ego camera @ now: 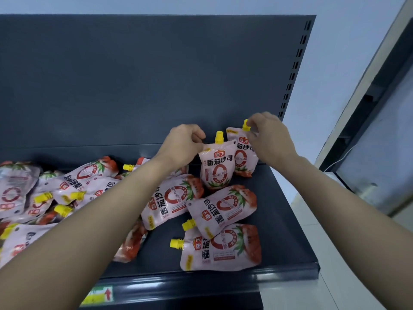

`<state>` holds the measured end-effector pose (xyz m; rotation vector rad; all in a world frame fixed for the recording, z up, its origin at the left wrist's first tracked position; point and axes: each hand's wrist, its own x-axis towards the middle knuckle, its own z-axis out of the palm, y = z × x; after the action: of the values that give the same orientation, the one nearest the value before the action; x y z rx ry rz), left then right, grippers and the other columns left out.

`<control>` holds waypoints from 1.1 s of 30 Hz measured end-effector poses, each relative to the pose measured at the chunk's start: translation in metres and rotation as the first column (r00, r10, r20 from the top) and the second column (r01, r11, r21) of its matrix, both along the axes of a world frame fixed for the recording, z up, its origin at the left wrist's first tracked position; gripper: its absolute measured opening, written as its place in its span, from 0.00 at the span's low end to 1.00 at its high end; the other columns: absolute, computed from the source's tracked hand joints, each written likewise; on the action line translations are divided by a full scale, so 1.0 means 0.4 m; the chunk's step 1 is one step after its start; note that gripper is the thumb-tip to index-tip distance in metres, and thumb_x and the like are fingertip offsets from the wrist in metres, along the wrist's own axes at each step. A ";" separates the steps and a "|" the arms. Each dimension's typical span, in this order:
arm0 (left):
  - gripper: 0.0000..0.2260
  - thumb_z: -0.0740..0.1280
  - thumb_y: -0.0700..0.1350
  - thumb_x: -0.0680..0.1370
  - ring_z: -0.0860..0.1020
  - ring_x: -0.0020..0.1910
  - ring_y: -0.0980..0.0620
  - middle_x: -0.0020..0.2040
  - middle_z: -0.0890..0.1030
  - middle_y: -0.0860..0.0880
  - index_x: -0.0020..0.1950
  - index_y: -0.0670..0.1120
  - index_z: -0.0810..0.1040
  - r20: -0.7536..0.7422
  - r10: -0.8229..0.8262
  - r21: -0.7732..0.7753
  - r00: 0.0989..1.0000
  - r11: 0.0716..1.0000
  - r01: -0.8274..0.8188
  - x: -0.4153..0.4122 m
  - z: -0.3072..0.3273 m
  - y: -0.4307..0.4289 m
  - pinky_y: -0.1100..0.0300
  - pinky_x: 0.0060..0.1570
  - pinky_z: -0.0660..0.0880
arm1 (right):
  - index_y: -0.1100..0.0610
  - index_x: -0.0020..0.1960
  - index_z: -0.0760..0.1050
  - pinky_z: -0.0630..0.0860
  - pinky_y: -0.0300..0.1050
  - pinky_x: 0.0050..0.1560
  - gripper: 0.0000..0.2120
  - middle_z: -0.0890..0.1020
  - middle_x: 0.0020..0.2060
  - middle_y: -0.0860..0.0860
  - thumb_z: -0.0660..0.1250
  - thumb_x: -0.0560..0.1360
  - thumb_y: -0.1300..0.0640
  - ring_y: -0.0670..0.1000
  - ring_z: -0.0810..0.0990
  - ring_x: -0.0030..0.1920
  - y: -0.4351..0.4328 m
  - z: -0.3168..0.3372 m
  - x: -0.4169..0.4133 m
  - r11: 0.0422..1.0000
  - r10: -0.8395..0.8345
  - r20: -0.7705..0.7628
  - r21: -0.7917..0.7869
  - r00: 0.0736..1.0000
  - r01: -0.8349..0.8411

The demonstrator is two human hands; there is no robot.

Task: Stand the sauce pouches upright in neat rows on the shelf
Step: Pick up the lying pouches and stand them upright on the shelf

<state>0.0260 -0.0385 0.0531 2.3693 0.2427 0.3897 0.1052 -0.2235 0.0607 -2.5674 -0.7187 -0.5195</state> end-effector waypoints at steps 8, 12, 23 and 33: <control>0.11 0.69 0.39 0.74 0.77 0.50 0.51 0.53 0.81 0.45 0.57 0.43 0.79 -0.092 0.071 0.072 0.993 0.995 -0.065 -0.132 -0.032 0.092 0.61 0.49 0.72 | 0.60 0.56 0.77 0.75 0.47 0.51 0.09 0.80 0.52 0.56 0.62 0.77 0.61 0.56 0.78 0.51 0.065 -0.019 -0.130 0.958 0.234 -0.134 -0.135 0.963 -0.251; 0.13 0.69 0.40 0.74 0.78 0.52 0.47 0.56 0.81 0.45 0.58 0.43 0.78 -0.210 0.126 0.190 0.970 0.978 -0.086 -0.204 -0.069 0.139 0.57 0.50 0.75 | 0.56 0.55 0.79 0.77 0.51 0.52 0.11 0.82 0.52 0.55 0.63 0.76 0.62 0.56 0.79 0.52 0.103 -0.050 -0.177 0.886 0.250 -0.288 -0.318 0.925 -0.338; 0.26 0.72 0.52 0.71 0.74 0.60 0.42 0.61 0.76 0.42 0.63 0.41 0.73 -0.464 0.214 0.369 0.859 0.929 -0.032 -0.274 -0.135 0.201 0.48 0.58 0.75 | 0.44 0.74 0.62 0.65 0.52 0.71 0.30 0.61 0.76 0.49 0.62 0.77 0.66 0.56 0.62 0.74 0.173 -0.117 -0.232 0.600 0.045 -0.658 -0.584 0.752 -0.547; 0.27 0.75 0.47 0.69 0.76 0.58 0.44 0.60 0.77 0.42 0.63 0.40 0.67 -0.447 0.209 0.215 0.870 0.969 -0.122 -0.275 -0.165 0.173 0.54 0.49 0.73 | 0.44 0.72 0.64 0.63 0.58 0.71 0.31 0.63 0.72 0.53 0.65 0.74 0.67 0.60 0.57 0.75 0.198 -0.173 -0.234 0.652 0.060 -0.595 -0.584 0.801 -0.483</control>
<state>-0.0838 0.0307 -0.0128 2.6029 0.6655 -0.0994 0.0115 -0.1442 -0.0085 -2.9459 -1.2653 0.7379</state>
